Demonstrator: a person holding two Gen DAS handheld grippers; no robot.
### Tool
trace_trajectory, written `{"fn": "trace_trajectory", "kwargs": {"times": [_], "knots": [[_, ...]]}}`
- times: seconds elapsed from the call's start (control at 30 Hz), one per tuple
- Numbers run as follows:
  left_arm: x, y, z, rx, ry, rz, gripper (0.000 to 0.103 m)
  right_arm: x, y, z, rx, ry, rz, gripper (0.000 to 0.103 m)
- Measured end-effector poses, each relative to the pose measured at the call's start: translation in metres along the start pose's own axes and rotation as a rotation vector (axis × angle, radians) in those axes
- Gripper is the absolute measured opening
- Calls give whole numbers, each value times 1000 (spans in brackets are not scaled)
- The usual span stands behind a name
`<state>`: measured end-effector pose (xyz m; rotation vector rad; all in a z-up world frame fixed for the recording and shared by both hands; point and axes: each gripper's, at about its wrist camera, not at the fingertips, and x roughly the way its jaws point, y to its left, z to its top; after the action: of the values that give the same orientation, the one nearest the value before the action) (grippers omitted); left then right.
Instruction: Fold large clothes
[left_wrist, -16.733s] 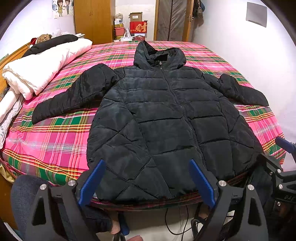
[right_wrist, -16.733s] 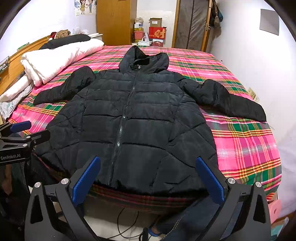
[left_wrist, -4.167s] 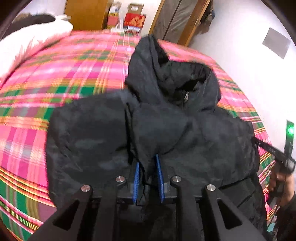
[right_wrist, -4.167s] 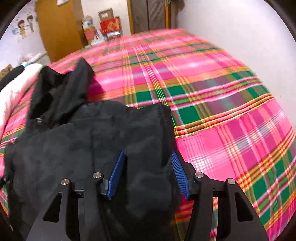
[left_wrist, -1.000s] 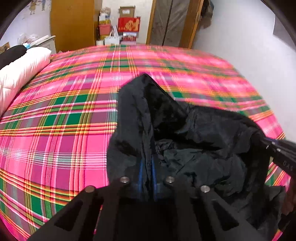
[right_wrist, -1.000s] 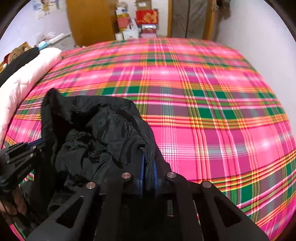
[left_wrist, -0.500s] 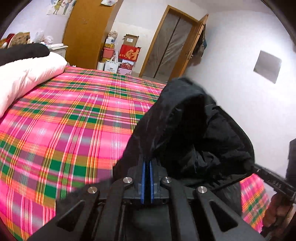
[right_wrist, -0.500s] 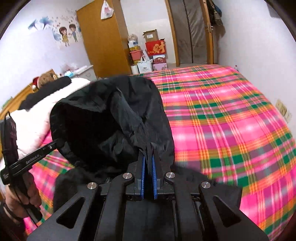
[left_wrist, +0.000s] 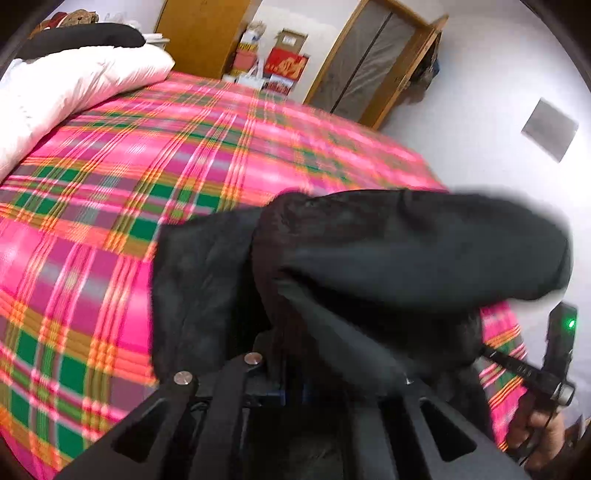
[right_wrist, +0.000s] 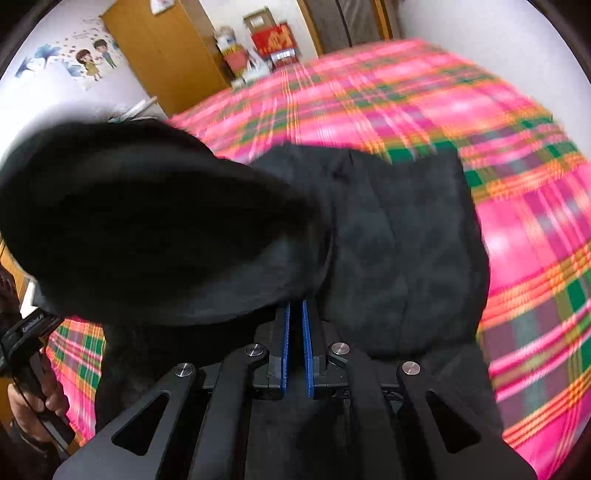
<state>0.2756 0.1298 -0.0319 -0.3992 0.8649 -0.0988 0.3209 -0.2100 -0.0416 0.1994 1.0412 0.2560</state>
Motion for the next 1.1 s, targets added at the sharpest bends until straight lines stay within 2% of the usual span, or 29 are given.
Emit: {"fn": "trace_trajectory", "kwargs": {"times": [0.07, 0.13, 0.17, 0.27, 0.37, 0.4, 0.43, 0.47, 0.5, 0.53, 0.63, 0.73, 0.8, 0.87, 0.97, 1.1], "knots": [[-6, 7, -12, 6, 25, 21, 6, -3, -2, -5, 0, 12, -6, 8], [-17, 12, -24, 7, 41, 45, 6, -13, -6, -11, 4, 3, -4, 15], [-22, 15, -28, 3, 44, 57, 6, -15, -7, -12, 3, -2, -6, 15], [-41, 20, -35, -22, 21, 68, 6, -33, 2, -9, -29, -45, -18, 15], [-59, 8, -21, -11, -42, 34, 6, -44, 26, 6, -84, -100, 15, 15], [-60, 1, -14, 7, -57, 12, 7, -45, 36, 13, -107, -117, 28, 17], [-60, -9, -5, 32, -75, -12, 10, -45, 46, 19, -128, -133, 44, 23], [-56, -16, 3, 50, -86, -26, 17, -44, 53, 23, -139, -143, 54, 27], [-50, -25, 10, 72, -96, -33, 19, -40, 61, 27, -150, -153, 68, 36], [-42, -32, 15, 91, -94, -30, 21, -31, 69, 33, -162, -155, 84, 40], [-15, -43, 17, 115, -47, -60, 21, 4, 71, 31, -165, -88, 92, 40], [10, -48, 2, 146, 3, -76, 21, 46, 64, 7, -184, -9, 34, 40], [26, -46, -12, 156, 43, -80, 21, 64, 54, -8, -167, 19, 24, 39], [42, -40, -26, 154, 88, -70, 21, 76, 46, -18, -143, 35, 21, 37], [65, -32, -31, 127, 154, -59, 23, 85, 42, -23, -143, 29, 10, 36], [75, -28, -34, 102, 146, -61, 25, 98, 41, -24, -124, 26, -1, 36]]}}
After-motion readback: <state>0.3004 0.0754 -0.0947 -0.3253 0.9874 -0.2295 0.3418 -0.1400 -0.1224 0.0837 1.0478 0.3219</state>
